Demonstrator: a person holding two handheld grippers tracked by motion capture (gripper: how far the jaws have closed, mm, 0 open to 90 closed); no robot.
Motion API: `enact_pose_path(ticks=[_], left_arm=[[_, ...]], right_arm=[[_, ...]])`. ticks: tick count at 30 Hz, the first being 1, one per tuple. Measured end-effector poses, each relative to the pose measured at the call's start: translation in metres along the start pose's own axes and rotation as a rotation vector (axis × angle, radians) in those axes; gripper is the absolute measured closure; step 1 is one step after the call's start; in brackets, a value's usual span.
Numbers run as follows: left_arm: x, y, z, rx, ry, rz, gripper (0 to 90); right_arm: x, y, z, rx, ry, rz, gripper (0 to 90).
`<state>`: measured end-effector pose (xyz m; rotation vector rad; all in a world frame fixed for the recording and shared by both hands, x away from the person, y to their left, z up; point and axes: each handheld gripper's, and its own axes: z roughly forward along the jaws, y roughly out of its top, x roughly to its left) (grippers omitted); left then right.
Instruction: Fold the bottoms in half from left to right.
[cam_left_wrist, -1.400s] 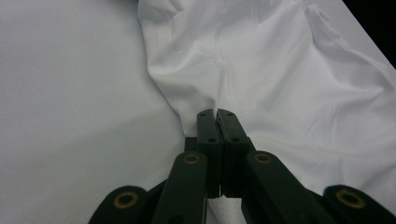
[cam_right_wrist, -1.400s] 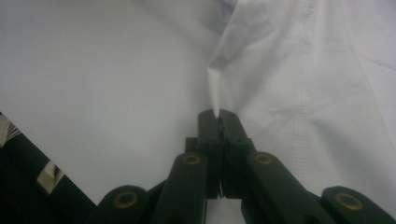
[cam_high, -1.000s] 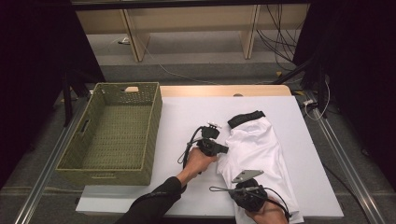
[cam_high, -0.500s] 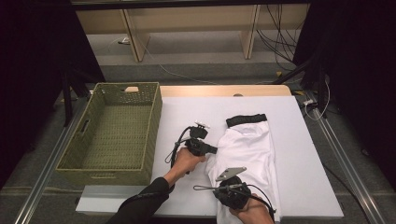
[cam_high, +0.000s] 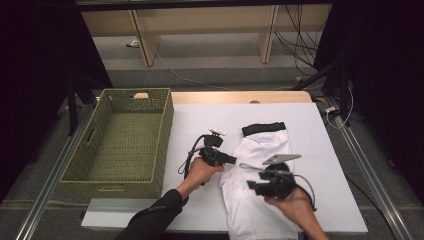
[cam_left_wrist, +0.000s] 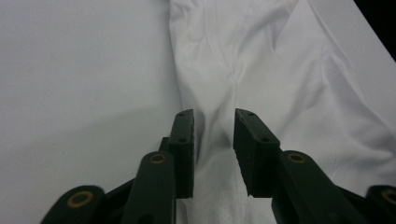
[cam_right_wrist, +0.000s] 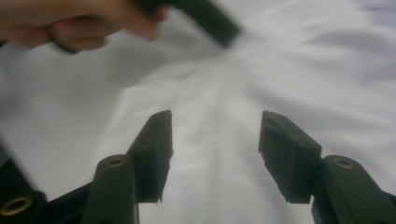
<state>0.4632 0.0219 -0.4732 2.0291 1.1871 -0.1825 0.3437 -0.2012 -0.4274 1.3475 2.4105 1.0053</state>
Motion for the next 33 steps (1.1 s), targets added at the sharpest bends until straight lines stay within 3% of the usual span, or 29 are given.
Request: enact_pose_path(ticks=[4,8,14,16,20,30,33], left_arm=[[0.001,0.006,0.002,-0.013,0.017,-0.014,58.7],[0.003,0.014,0.004,-0.032,0.034,-0.023,53.5],[0.005,0.027,0.012,-0.049,0.050,-0.026,50.0],[0.004,0.030,0.016,-0.047,0.047,-0.022,48.7],[0.002,0.035,0.023,-0.037,0.048,-0.020,48.2],[-0.001,0.039,0.035,-0.011,0.045,-0.013,57.1],[-0.002,0.039,0.038,-0.003,0.044,-0.002,66.8]], right_arm=[[-0.044,0.009,-0.001,-0.013,-0.087,0.069,41.9],[-0.081,0.019,0.004,-0.023,-0.146,0.130,40.0],[-0.129,0.028,0.017,-0.013,-0.225,0.220,39.0],[-0.142,0.029,0.021,-0.008,-0.231,0.253,39.8],[-0.154,0.030,0.030,0.022,-0.248,0.274,44.0],[-0.164,0.032,0.051,0.083,-0.228,0.317,51.0],[-0.164,0.034,0.053,0.076,-0.227,0.316,64.3]])
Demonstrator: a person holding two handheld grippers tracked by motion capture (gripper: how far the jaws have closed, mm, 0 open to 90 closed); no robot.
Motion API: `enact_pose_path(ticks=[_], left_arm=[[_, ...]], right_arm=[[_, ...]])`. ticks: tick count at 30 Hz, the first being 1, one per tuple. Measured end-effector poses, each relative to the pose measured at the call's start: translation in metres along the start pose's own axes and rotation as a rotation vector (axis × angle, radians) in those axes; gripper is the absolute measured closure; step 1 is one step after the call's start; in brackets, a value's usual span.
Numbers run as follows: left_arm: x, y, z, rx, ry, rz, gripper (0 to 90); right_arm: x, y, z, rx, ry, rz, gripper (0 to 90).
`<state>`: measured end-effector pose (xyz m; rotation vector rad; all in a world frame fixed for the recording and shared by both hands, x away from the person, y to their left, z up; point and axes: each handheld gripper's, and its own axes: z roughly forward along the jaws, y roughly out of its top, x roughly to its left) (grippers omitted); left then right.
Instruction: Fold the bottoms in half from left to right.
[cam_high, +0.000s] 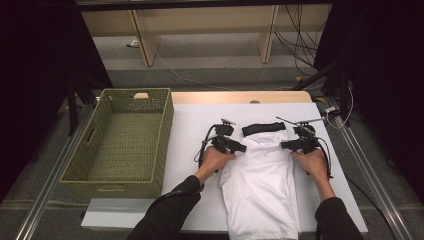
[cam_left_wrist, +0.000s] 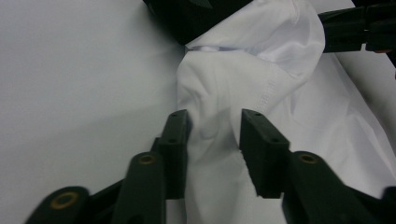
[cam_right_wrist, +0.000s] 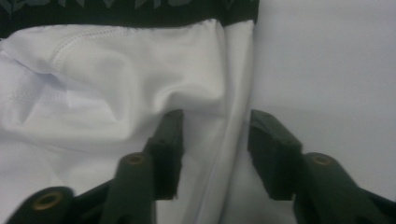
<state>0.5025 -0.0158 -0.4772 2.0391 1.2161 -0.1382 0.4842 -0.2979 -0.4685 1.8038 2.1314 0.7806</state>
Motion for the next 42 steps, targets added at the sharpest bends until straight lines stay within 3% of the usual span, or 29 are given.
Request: enact_pose_path(ticks=[4,7,14,30,34,39,41,42], left_arm=[[-0.002,0.000,0.003,0.019,0.007,0.014,84.6],[-0.003,0.000,0.002,0.022,0.013,0.036,88.3],[0.003,0.000,-0.011,0.000,0.027,0.038,88.7],[0.024,-0.003,-0.034,-0.027,0.049,-0.006,88.7],[0.028,-0.004,-0.033,-0.022,0.021,-0.034,88.1],[0.024,-0.005,-0.024,-0.003,0.004,-0.035,86.5],[0.022,-0.005,-0.022,0.001,0.009,-0.026,84.0],[0.022,-0.005,-0.022,0.000,0.014,-0.026,82.2]], right_arm=[[0.000,0.002,0.002,-0.001,-0.020,0.005,86.2],[0.000,0.003,0.003,-0.009,-0.016,0.007,89.6],[0.002,0.005,0.006,-0.023,0.006,0.014,90.0],[0.029,0.024,0.022,-0.049,0.033,-0.037,90.0],[0.030,0.027,0.024,-0.049,0.029,-0.042,90.0],[0.023,0.025,0.022,-0.035,0.006,-0.041,89.7],[0.021,0.023,0.018,-0.036,0.000,-0.037,86.2],[0.020,0.022,0.014,-0.050,-0.006,-0.043,77.1]])
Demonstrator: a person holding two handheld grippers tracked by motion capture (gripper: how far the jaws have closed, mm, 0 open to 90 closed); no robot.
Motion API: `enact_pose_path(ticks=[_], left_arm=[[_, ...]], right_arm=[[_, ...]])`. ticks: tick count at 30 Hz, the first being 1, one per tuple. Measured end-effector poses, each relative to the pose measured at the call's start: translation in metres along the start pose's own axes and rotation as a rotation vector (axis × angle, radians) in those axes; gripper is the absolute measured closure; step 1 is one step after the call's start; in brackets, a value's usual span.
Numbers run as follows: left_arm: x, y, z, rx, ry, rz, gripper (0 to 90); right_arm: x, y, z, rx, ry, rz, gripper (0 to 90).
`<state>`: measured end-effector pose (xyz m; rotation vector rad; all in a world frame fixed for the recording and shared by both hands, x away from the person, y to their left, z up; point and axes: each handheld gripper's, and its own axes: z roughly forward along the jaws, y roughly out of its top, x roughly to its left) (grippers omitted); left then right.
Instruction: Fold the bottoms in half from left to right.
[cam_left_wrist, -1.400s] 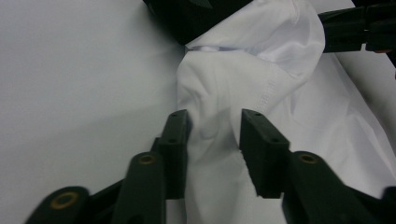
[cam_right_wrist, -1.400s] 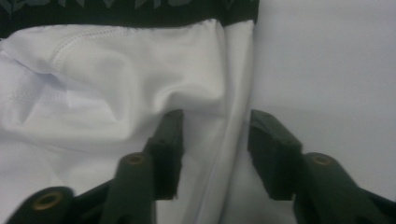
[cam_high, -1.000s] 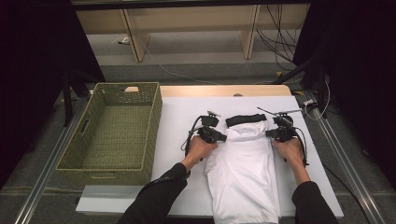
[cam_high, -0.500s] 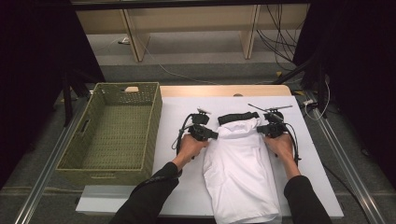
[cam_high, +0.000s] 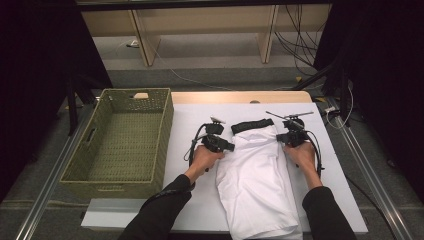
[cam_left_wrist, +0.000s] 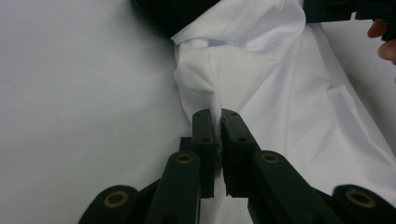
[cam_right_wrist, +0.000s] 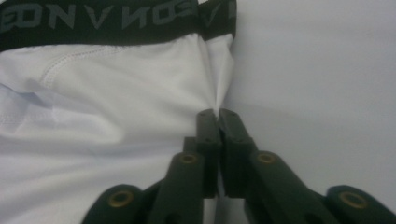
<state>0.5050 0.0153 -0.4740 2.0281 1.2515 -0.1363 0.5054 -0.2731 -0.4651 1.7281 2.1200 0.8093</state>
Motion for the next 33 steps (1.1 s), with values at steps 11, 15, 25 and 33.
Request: enact_pose_path(ticks=[11,15,25,33], left_arm=[[-0.009,0.000,-0.022,-0.041,0.053,0.026,36.7],[-0.010,-0.001,-0.026,-0.042,0.064,0.036,31.4],[-0.014,-0.004,-0.029,-0.042,0.052,0.048,27.8],[-0.020,-0.006,-0.029,-0.040,0.062,0.065,26.5]], right_arm=[[0.030,-0.038,-0.052,0.033,0.130,-0.110,50.2],[0.035,-0.056,-0.048,0.117,0.158,-0.120,59.0],[0.030,-0.072,-0.055,0.125,0.132,-0.137,90.0],[0.014,-0.091,-0.069,0.145,0.116,-0.110,90.0]])
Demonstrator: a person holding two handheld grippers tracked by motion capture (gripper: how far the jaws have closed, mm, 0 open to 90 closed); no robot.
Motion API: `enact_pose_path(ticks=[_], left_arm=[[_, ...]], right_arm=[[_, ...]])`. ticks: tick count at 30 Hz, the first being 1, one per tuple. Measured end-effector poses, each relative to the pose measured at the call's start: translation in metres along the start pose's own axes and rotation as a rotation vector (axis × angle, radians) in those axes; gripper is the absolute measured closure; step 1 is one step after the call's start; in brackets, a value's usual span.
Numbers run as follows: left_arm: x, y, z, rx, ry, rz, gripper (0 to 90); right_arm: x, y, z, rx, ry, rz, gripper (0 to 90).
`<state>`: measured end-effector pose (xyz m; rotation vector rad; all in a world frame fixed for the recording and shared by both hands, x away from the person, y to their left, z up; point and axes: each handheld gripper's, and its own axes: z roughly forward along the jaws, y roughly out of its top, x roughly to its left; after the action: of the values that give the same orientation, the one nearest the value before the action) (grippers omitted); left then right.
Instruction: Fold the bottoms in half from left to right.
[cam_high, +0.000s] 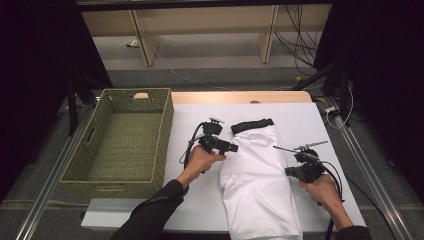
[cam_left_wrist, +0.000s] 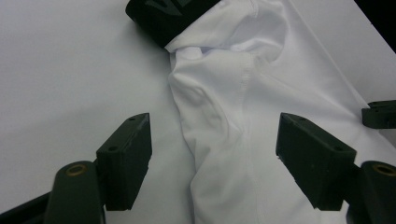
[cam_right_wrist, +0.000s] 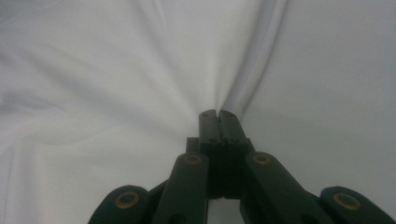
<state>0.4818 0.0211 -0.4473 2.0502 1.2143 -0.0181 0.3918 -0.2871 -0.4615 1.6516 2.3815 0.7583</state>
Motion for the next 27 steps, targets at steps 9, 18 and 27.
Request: enact_pose_path(ticks=[9,18,27], left_arm=[[0.000,-0.004,-0.002,0.005,0.004,0.005,25.6],[0.002,-0.012,-0.010,-0.006,-0.008,0.003,25.1],[0.002,-0.023,-0.016,-0.011,-0.017,0.011,24.3]], right_arm=[[-0.004,-0.010,-0.009,-0.040,0.052,0.026,68.7],[0.008,-0.027,-0.009,0.000,0.037,-0.036,88.4],[0.002,-0.034,-0.021,-0.011,0.041,-0.021,89.6]])
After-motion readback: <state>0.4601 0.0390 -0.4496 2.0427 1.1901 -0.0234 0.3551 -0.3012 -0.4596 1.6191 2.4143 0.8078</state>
